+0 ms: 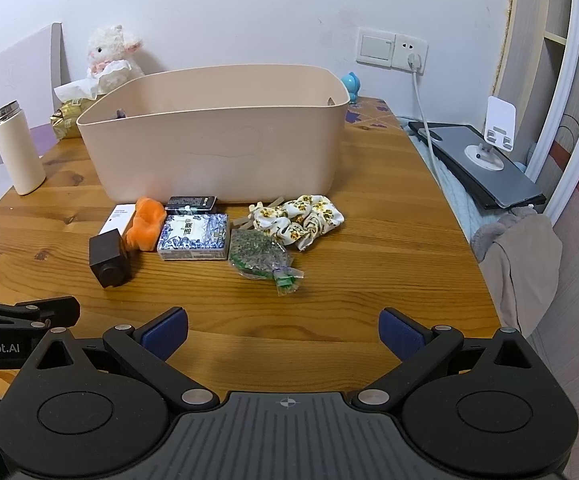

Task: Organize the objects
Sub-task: 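Move the left tool toward the black cube while the right tool approaches the green herb bag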

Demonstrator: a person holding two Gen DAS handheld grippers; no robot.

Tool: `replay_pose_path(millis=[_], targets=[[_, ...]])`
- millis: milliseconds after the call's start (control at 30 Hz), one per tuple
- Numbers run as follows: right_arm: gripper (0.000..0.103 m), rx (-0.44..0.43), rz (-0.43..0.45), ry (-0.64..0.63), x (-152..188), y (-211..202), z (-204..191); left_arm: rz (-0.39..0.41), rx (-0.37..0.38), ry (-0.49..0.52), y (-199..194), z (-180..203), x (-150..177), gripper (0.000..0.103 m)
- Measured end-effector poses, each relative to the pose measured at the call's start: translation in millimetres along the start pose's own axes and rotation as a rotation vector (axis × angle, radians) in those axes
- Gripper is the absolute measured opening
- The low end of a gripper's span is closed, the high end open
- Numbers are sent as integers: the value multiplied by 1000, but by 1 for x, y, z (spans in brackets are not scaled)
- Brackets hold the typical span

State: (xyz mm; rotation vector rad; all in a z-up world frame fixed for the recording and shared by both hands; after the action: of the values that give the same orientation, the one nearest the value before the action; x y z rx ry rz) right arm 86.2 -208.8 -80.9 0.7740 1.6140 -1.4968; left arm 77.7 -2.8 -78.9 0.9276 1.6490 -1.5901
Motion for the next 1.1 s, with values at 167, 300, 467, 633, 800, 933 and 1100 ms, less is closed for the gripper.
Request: replay_pose_path(millis=[167, 300, 467, 633, 800, 933, 1100], targets=[[103, -1, -5, 2, 1, 2, 0, -1, 0, 0, 0, 0, 0, 103], [103, 1, -4, 4, 1, 3, 1, -1, 0, 0, 1, 0, 0, 103], [103, 6, -1, 6, 2, 5, 3, -1, 3, -2, 1, 0, 1, 103], [103, 11, -2, 10, 2, 7, 6, -5, 1, 0, 4, 2, 2, 103], [103, 11, 11, -2, -1, 4, 6, -6, 0, 2, 6, 2, 2, 103], [103, 10, 12, -3, -1, 5, 6, -2, -1, 11, 9, 4, 1, 103], [103, 6, 8, 2, 0, 6, 7, -1, -4, 8, 11, 4, 0, 103]])
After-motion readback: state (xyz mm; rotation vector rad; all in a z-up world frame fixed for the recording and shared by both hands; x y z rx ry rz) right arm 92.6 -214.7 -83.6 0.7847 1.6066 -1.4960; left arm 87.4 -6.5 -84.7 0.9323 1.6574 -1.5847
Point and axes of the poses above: each gripper's, at about its wrist camera, not at the fingertips, and y roughly the way its jaws point, z to its right, x to its underside, the point moved 10 cm from there along y, roughly the way its jaws point, and after that the axes turned 15 degrees about z, right-handed, at the moved point
